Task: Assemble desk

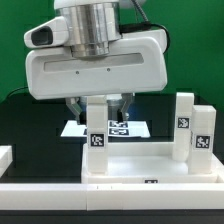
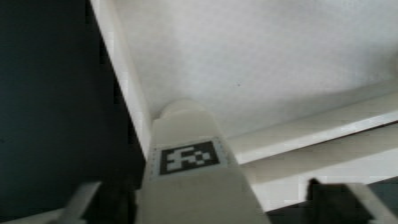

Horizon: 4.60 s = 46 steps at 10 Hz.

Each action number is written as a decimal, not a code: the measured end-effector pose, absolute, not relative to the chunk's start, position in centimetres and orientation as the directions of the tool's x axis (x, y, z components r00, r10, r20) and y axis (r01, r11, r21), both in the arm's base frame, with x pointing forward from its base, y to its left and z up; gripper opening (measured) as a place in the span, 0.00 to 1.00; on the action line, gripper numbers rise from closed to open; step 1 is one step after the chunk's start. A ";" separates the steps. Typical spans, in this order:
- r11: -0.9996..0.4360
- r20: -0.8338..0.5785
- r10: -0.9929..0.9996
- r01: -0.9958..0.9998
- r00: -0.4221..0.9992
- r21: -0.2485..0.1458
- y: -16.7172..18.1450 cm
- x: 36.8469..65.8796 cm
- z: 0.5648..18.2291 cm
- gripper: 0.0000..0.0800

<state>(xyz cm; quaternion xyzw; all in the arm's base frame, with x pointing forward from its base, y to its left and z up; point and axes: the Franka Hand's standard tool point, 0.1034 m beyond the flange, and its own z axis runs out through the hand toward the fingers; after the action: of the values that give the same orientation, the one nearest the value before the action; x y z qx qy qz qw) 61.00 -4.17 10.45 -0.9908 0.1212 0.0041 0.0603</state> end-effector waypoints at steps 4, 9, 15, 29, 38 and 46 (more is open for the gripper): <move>-0.839 -0.052 -0.531 -0.534 0.846 -0.106 -4.4 61.1 10.4 0.37; -0.232 -0.170 -0.954 -0.968 0.246 -0.101 -3.7 61.9 10.6 0.37; 0.042 -0.226 -0.974 -0.995 -0.022 -0.087 -3.4 62.5 10.7 0.61; -0.977 0.017 -0.198 -0.196 0.980 -0.081 -4.8 62.5 10.3 0.65; -0.358 -0.123 -0.922 -0.929 0.367 -0.088 -4.8 62.5 10.5 0.36; -0.307 -0.124 -0.939 -0.944 0.321 -0.120 -4.1 63.1 10.6 0.67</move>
Offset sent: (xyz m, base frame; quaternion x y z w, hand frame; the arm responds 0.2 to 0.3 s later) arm 0.0000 0.0000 0.0000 0.0000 0.0000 0.1938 0.9810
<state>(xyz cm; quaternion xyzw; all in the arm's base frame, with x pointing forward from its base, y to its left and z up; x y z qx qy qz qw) 63.11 -4.08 10.59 -0.8082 0.5825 0.0153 0.0853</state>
